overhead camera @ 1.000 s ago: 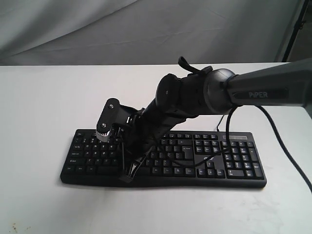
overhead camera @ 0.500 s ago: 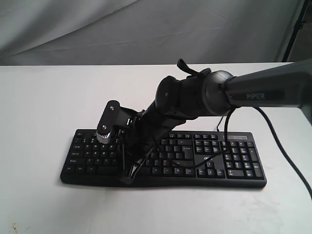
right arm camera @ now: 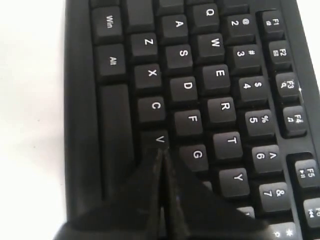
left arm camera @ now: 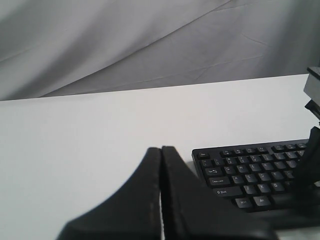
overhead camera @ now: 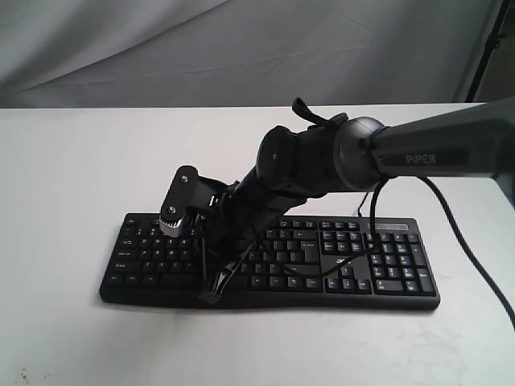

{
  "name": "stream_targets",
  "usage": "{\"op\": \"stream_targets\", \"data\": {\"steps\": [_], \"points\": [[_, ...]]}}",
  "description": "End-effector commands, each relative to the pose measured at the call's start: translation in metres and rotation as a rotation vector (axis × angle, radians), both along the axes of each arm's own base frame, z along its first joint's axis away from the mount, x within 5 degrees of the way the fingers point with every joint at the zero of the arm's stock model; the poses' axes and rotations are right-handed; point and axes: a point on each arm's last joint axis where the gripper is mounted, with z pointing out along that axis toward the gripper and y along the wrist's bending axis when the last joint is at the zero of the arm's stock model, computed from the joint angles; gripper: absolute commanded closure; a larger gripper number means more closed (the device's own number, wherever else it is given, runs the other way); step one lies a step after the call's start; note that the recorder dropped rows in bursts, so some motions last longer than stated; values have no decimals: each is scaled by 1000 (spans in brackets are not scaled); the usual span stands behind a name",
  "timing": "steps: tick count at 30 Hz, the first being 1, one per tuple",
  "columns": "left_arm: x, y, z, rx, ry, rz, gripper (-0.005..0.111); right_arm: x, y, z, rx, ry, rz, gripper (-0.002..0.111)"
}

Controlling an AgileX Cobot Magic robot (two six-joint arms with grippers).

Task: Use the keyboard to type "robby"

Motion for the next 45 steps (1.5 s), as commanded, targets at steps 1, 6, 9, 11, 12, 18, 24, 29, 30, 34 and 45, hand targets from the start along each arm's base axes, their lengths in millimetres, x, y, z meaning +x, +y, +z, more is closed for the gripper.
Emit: {"op": "stream_targets", "data": {"steps": [1,6,9,11,12,18,24,29,30,34,45], "points": [[0,0,-1,1,-5,-6,107,1,1,2,6,-5,2,108],[0,0,-1,1,-5,-6,107,1,1,2,6,-5,2,108],[0,0,-1,1,-5,-6,107,0,1,2,6,-3,3,108],[0,0,-1,1,-5,-6,107,0,1,2,6,-3,3,108],[0,0,-1,1,-5,-6,107,0,1,2,6,-3,3,108],[0,0,-1,1,-5,-6,107,0,1,-2,0,4,3,108],[0,0,-1,1,-5,-6,107,0,1,-3,-8,2,11,108],[0,0,-1,1,-5,-6,107,0,0,22,31,-45,5,108],[0,0,-1,1,-5,-6,107,1,0,24,37,-57,1,108],[0,0,-1,1,-5,-6,107,0,0,24,35,-43,-2,108],[0,0,-1,1,-5,-6,107,0,1,6,8,-2,0,108]]}}
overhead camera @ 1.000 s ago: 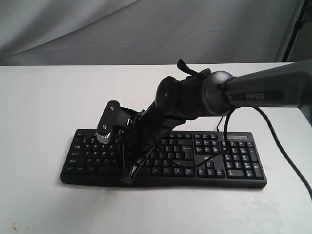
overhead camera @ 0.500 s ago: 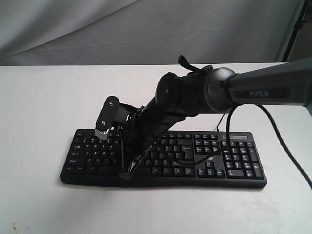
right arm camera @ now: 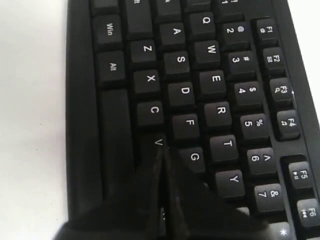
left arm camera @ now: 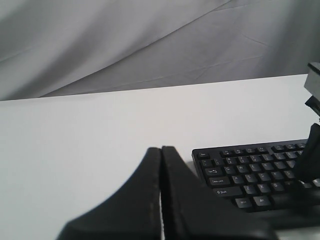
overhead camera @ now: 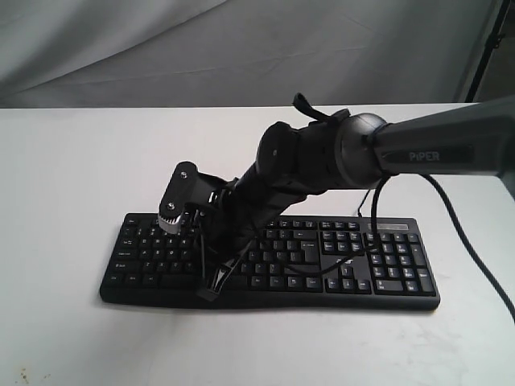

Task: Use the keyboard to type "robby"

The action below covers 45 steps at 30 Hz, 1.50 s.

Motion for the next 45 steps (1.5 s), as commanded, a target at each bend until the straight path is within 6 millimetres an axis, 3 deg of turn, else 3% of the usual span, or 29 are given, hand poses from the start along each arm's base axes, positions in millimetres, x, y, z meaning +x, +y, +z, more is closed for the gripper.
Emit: {"op": "stream_targets", "data": {"steps": [1,29,38,45], "points": [[0,0,-1,1,-5,-6,107,-1,0,1,1,3,2,108],[0,0,-1,1,-5,-6,107,-1,0,-17,-29,35,6,108],[0,0,-1,1,-5,-6,107,-1,0,17,22,-31,7,108],[0,0,-1,1,-5,-6,107,6,-1,20,33,-93,-20,108]]}}
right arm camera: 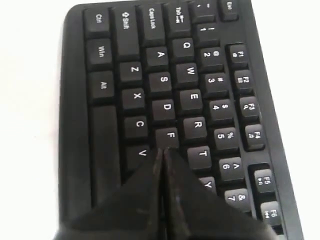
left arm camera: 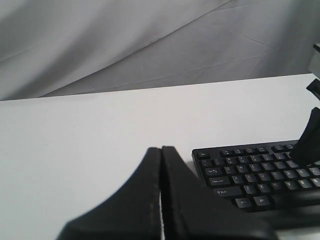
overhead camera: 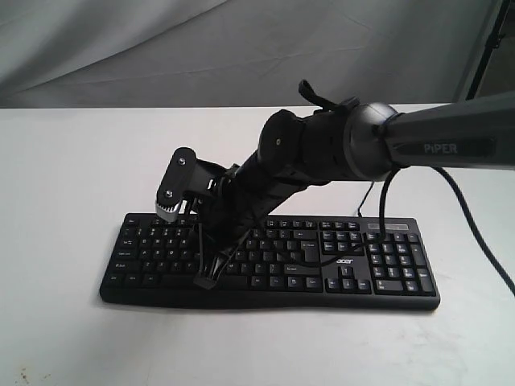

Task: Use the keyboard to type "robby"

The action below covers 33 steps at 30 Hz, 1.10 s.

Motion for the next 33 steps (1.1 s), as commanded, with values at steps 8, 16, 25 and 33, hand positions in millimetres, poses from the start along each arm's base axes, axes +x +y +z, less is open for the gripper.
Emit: {"op": "stream_targets", "data": {"steps": [8,16,25,33], "points": [[0,0,-1,1,-5,-6,107,27,-2,-6,8,22,-33,108],[0,0,-1,1,-5,-6,107,43,-7,-10,-17,58,-46,108],[0,0,-1,1,-5,-6,107,42,-10,-11,-27,77,-37,108],[0,0,-1,1,-5,-6,107,41,-10,-12,-35,72,-12,108]]}}
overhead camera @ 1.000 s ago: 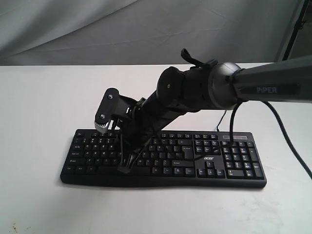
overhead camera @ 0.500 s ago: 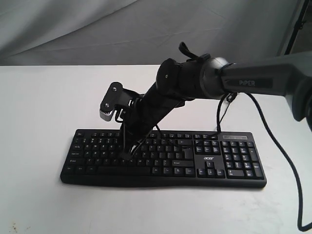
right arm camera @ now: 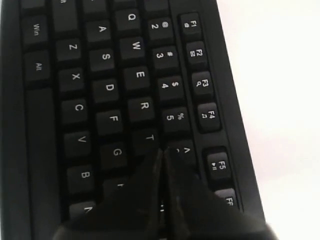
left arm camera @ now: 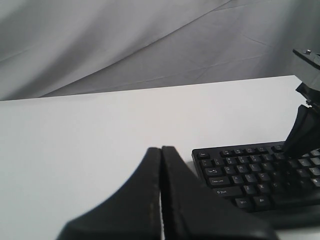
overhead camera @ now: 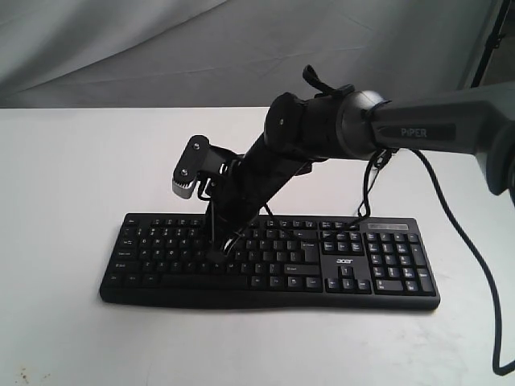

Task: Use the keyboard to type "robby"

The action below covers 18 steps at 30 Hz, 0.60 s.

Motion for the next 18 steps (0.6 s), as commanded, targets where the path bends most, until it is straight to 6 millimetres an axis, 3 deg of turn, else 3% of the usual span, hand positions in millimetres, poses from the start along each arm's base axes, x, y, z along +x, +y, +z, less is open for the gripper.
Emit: {"op": "stream_targets", "data": {"steps": [1,6,18], "points": [[0,0,-1,1,-5,-6,107,1,-1,-2,-8,-2,24,108],[0,0,-1,1,-5,-6,107,1,0,-14,-19,14,34,108],[0,0,-1,1,-5,-6,107,1,0,-13,-15,11,38,108]]}}
